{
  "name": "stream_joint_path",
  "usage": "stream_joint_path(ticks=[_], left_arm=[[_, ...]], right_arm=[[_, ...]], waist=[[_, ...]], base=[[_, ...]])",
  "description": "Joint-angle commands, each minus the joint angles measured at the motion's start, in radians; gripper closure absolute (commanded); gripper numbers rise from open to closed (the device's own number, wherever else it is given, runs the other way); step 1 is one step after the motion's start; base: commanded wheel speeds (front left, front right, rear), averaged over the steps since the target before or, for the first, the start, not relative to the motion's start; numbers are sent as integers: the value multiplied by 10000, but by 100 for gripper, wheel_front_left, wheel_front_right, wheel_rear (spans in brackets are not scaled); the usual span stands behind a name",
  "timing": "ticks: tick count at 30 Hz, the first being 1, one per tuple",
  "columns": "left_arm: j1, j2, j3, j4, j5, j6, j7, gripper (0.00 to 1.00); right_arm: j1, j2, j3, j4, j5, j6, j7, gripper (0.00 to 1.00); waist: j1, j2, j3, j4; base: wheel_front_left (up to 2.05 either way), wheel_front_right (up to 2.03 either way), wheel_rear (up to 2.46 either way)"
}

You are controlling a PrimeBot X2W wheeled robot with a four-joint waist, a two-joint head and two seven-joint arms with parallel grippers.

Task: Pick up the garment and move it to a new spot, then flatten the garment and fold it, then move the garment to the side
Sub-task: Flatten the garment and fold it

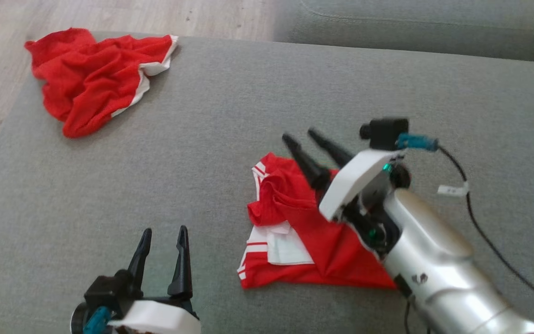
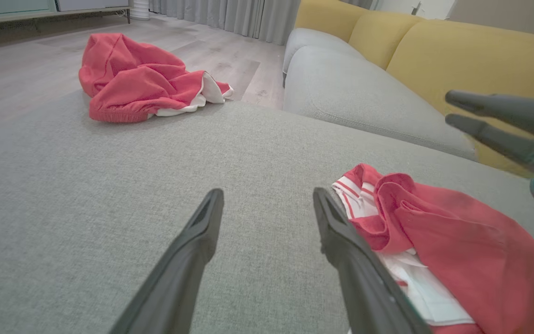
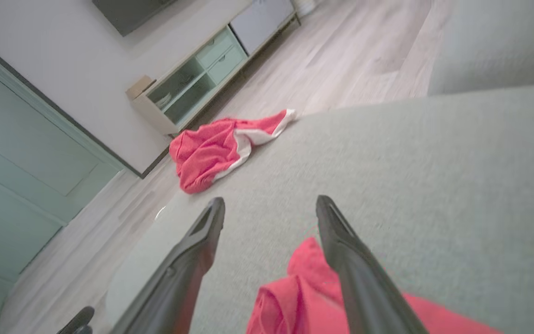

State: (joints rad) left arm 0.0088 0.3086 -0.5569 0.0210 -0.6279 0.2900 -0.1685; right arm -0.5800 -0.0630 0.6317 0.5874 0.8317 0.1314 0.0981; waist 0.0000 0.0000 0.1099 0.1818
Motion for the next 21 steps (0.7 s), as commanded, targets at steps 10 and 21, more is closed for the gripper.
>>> stream_joint_path(ticks=[10, 21], left_arm=[[-546, 12, 168, -275, 5, 34, -142, 0], [-547, 154, 187, -403, 4, 79, -142, 0]], right_arm=[[-486, -31, -1846, 65, -3781, -7, -1734, 0], [2588, -394, -2288, -1406, -5660, -7, -1025, 100]], waist=[[0, 0, -37, -460], [0, 0, 76, -470]], base=[[0, 0, 0], [0, 0, 0]])
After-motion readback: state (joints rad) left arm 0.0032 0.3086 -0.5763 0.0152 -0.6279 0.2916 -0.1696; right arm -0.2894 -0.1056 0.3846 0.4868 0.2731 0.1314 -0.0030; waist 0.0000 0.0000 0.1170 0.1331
